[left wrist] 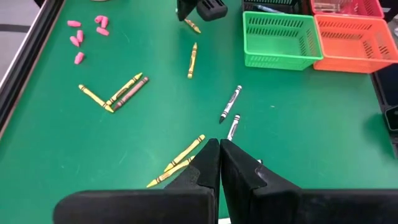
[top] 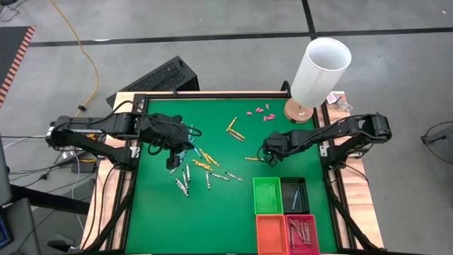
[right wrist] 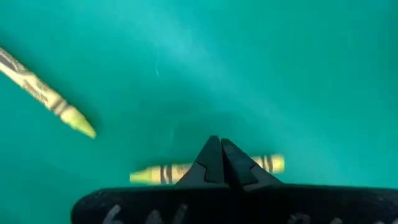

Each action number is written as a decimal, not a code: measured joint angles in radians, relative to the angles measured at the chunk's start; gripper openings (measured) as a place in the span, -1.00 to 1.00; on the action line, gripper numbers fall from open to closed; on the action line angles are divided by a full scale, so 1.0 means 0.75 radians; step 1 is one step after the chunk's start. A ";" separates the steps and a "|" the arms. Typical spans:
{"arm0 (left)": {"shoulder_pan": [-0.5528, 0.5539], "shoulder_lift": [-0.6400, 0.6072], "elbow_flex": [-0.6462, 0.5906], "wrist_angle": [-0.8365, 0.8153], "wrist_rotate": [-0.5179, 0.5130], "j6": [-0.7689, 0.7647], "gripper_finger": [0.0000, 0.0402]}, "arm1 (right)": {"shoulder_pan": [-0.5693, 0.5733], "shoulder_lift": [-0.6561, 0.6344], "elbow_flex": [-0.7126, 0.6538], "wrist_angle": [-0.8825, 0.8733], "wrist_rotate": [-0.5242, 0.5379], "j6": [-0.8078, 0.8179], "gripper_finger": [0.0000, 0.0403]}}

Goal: Sort crayons
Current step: Put the brown crayon into the red bin

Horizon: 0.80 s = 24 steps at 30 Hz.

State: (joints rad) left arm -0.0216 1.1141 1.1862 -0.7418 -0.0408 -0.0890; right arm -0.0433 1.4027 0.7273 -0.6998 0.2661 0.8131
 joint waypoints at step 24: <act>0.001 0.000 0.001 0.043 -0.043 0.001 -1.00 | 0.121 0.033 0.136 -0.465 0.207 0.222 -1.00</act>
State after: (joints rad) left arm -0.0212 1.1141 1.1866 -0.7097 -0.0727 -0.0886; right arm 0.0471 1.4272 0.8295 -1.0489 0.4213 0.9792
